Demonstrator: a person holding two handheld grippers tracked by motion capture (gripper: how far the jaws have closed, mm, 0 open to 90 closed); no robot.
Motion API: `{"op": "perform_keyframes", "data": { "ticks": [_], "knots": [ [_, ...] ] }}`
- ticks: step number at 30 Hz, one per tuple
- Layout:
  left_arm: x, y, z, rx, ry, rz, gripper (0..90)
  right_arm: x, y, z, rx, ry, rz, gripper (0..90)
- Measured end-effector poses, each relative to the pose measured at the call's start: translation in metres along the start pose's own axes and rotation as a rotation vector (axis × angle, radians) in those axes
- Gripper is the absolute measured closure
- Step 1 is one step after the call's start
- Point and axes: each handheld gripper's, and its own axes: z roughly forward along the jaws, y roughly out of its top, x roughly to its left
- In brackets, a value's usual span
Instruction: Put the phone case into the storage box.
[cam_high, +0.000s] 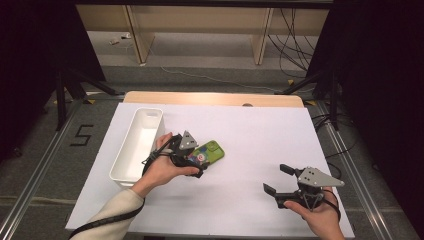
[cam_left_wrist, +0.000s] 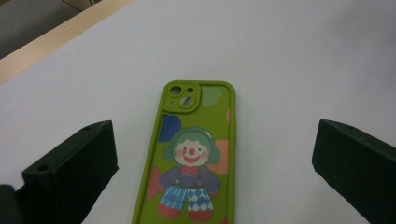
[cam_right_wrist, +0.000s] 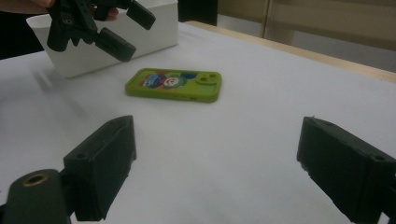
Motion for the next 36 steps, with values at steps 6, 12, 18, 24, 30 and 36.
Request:
{"op": "perform_keyframes", "data": {
  "ticks": [6, 12, 18, 24, 30, 36],
  "knots": [
    [0.000, 0.003, 0.006, 0.019, -0.006, 0.010, 0.0, 0.000, 0.000, 0.000, 0.001, 0.001, 0.001, 12.9],
    [0.002, 0.009, 0.014, 0.060, -0.007, 0.025, 0.0, 0.000, 0.000, 0.000, 0.000, -0.001, 0.002, 12.9],
    [0.004, 0.016, 0.025, 0.094, -0.016, 0.036, 0.0, 0.000, 0.000, 0.001, 0.002, 0.005, 0.002, 13.1],
    [0.008, 0.023, 0.041, 0.141, -0.017, 0.048, 0.0, -0.001, 0.000, 0.000, 0.002, 0.006, 0.006, 13.1],
    [0.013, 0.025, 0.053, 0.196, -0.022, 0.054, 0.0, 0.000, 0.000, -0.001, 0.002, 0.004, 0.003, 13.1],
    [0.018, 0.023, 0.061, 0.230, -0.025, 0.055, 0.0, -0.001, 0.000, -0.001, 0.003, 0.003, 0.007, 13.1]
  ]
}}
